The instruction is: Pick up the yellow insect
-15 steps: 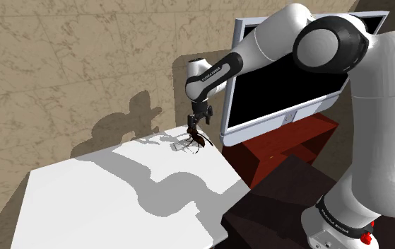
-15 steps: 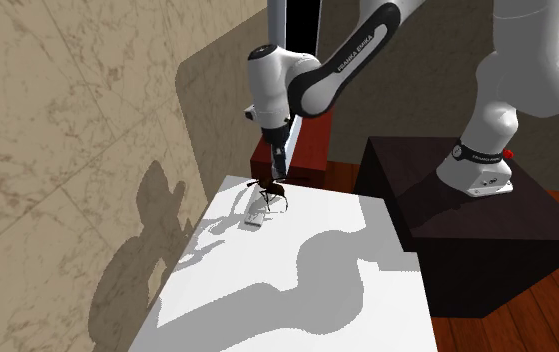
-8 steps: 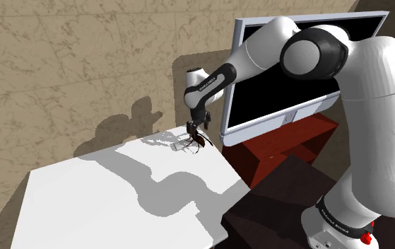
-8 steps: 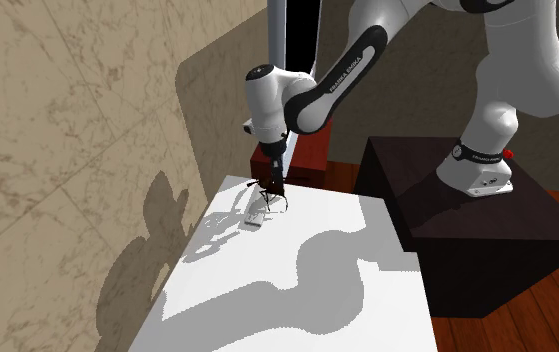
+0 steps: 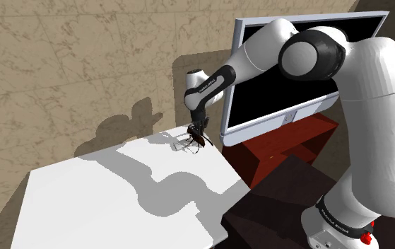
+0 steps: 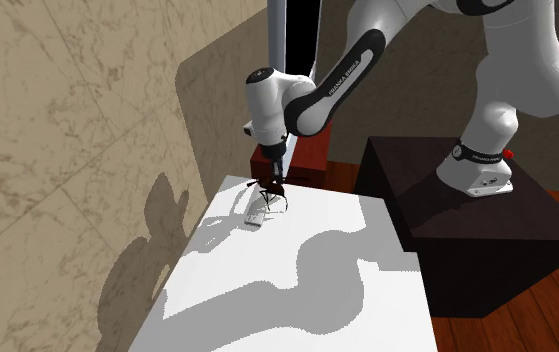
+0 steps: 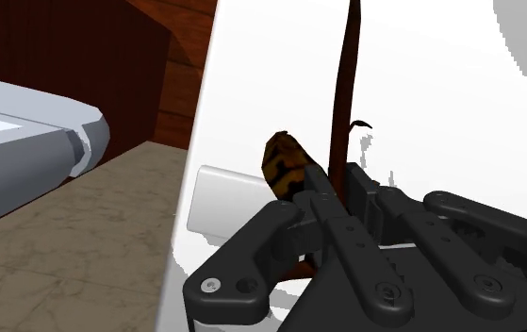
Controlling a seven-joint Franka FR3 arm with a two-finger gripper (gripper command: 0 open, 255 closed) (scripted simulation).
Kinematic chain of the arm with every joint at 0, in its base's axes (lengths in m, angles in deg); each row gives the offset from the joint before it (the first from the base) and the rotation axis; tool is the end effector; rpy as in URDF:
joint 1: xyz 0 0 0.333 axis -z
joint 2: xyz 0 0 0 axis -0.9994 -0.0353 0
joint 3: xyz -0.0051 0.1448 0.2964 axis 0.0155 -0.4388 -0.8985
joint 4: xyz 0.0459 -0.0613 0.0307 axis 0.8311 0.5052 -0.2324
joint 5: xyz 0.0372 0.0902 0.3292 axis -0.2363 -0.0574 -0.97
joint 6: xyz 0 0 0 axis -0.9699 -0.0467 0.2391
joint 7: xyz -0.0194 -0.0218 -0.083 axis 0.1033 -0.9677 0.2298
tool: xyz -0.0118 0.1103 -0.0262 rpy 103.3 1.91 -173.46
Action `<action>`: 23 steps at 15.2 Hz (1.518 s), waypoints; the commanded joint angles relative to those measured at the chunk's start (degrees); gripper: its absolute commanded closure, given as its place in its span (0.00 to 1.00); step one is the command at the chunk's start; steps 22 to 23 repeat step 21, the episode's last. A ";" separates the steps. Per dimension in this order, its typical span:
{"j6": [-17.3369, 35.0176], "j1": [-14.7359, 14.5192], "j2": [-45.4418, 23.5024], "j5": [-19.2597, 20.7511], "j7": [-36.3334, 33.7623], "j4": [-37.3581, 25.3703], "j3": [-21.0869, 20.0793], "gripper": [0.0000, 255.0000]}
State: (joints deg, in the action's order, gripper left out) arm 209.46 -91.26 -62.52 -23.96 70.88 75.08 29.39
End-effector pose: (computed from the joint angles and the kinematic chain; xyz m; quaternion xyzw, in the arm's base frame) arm 0.6148 0.0584 0.2308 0.9967 0.0448 -0.0664 0.0150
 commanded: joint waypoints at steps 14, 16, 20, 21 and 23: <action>-5.19 0.16 5.35 -0.38 0.31 0.19 -0.26 1.00; -6.31 0.19 6.32 -0.46 0.37 0.04 -0.30 1.00; -8.11 0.22 7.79 -0.57 0.47 -0.29 -0.37 1.00; -8.11 0.22 7.79 -0.57 0.47 -0.30 -0.37 1.00; -8.11 0.22 7.79 -0.57 0.47 -0.30 -0.37 1.00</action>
